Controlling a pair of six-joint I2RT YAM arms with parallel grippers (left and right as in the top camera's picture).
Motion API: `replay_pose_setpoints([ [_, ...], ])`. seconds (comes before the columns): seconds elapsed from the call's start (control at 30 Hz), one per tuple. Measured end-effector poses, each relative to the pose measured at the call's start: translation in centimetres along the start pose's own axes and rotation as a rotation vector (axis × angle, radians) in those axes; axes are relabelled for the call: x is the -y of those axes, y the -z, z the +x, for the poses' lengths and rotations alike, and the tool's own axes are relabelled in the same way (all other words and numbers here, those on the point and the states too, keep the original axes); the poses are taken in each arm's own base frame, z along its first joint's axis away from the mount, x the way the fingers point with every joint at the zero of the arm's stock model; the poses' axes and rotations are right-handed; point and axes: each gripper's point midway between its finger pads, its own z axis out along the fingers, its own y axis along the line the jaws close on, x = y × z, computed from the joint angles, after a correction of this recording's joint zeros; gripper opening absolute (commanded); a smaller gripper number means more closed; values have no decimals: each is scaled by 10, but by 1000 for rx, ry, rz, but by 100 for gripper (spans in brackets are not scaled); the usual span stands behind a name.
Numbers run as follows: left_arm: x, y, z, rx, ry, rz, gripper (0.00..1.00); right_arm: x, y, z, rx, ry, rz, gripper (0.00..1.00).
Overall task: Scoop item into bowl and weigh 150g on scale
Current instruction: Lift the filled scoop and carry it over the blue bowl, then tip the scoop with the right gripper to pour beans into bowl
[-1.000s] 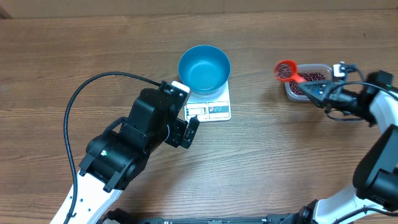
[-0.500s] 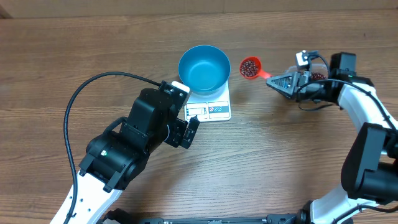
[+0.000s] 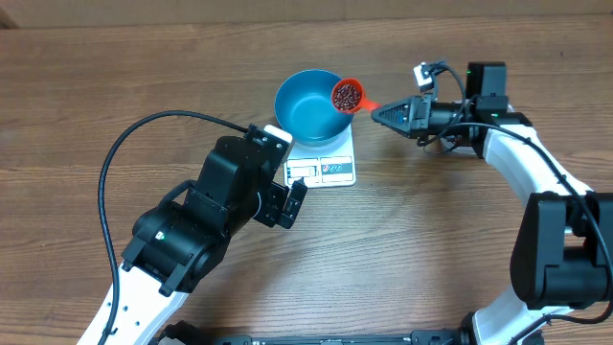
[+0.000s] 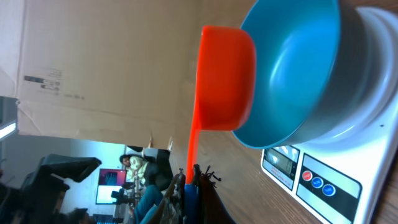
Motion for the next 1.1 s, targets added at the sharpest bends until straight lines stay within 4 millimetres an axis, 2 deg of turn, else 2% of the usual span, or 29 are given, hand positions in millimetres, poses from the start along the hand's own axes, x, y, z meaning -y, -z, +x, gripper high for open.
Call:
replay_pose_setpoints([
  [0.13, 0, 0, 0, 0, 0, 0, 99, 10, -15, 1, 4, 34, 86, 4],
  [0.43, 0, 0, 0, 0, 0, 0, 100, 13, -42, 12, -37, 237, 159, 4],
  [0.83, 0, 0, 0, 0, 0, 0, 100, 25, -41, 1, -17, 465, 253, 4],
  [1.1, 0, 0, 0, 0, 0, 0, 100, 27, -40, -9, -20, 734, 286, 4],
])
